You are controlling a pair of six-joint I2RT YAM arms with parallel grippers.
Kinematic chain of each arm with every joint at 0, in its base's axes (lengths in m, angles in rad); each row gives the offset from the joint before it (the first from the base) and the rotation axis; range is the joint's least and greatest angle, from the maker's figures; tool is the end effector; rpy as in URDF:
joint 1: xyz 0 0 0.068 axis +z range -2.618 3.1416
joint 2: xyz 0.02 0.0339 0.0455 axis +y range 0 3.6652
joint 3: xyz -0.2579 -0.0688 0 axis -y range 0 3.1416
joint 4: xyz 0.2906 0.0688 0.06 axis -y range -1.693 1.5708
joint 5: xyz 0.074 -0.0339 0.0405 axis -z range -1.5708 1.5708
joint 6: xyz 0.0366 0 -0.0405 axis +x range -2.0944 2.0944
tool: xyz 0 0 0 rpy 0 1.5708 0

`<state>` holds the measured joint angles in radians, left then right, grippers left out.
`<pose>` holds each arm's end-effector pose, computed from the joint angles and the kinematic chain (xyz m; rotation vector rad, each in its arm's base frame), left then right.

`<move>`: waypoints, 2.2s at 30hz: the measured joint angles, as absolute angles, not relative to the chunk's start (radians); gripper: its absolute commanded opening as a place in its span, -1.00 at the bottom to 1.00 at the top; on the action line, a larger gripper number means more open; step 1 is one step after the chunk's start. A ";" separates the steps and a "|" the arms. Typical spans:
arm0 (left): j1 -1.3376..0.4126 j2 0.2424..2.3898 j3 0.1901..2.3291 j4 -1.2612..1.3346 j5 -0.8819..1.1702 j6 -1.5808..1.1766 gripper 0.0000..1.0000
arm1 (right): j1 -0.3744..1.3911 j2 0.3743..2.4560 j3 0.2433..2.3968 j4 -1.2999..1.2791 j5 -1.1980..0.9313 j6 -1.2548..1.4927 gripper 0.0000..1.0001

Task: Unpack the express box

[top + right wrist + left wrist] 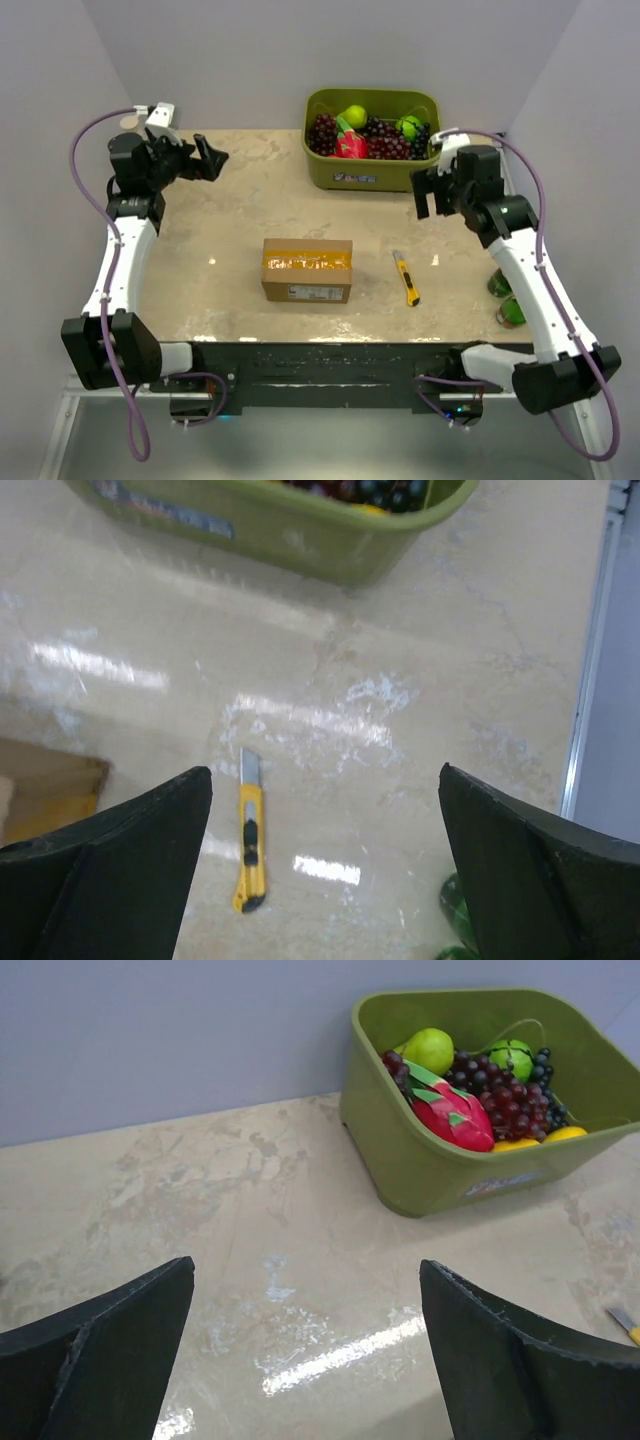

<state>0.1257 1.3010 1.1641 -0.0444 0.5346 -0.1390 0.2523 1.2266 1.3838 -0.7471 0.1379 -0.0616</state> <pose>0.3507 0.0255 0.3628 0.1608 1.7429 -0.4768 0.2939 0.0706 0.3997 -0.2581 2.1391 -0.0386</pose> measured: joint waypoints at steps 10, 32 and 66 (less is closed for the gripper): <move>0.121 1.277 1.113 -0.041 0.644 -0.134 0.97 | 0.254 1.168 1.074 -0.788 -0.107 -0.287 0.82; 0.141 1.188 1.039 -0.082 0.598 -0.056 0.97 | 0.254 1.549 0.936 -0.678 -0.150 -0.429 0.23; -0.320 1.346 1.340 -0.164 0.880 0.010 0.93 | 0.516 1.072 1.207 -0.601 -0.100 -0.625 -0.85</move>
